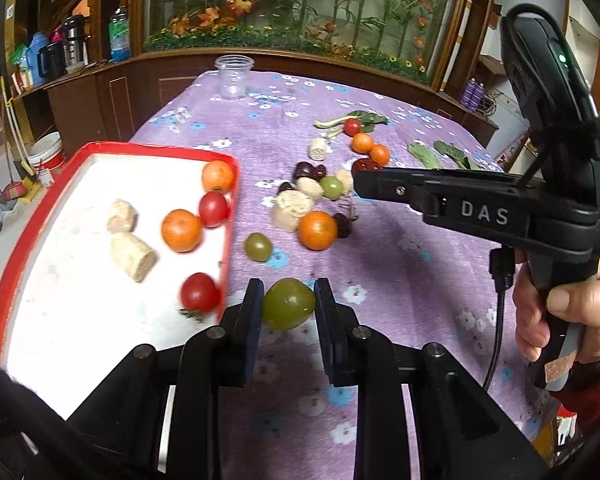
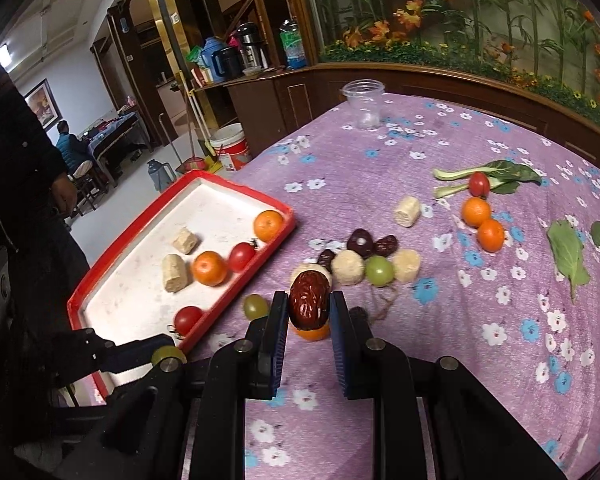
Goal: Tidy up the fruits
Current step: 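Carry the green grape and the red date over the tray with both grippers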
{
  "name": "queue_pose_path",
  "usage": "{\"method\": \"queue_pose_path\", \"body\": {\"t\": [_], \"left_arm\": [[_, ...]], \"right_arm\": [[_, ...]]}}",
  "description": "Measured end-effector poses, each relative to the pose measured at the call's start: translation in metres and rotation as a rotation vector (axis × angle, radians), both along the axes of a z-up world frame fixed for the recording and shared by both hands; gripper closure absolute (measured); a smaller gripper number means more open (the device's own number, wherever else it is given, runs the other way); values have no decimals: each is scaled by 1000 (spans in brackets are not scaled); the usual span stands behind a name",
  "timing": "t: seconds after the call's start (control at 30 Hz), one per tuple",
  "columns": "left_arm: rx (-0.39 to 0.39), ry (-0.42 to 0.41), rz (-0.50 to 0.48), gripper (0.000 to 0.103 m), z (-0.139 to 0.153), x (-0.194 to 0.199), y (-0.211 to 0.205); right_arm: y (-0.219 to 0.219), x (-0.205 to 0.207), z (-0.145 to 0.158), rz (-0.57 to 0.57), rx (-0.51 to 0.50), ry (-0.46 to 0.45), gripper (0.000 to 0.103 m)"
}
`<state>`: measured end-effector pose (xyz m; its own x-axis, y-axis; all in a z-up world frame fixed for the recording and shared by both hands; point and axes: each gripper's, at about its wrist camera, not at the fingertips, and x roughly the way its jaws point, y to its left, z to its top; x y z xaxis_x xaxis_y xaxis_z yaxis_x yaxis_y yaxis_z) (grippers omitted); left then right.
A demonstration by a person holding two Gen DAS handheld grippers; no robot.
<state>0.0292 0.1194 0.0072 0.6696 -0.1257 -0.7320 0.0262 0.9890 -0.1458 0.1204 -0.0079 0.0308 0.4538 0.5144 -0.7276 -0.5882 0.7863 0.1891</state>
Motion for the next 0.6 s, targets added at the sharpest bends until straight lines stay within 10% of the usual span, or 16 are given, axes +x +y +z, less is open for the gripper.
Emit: {"method": "queue_pose_path", "body": {"t": [0.6], "left_arm": [[6,14,112,80,-5,-11,62]], "right_arm": [[61,-16,-5,109,0,22,83]]}}
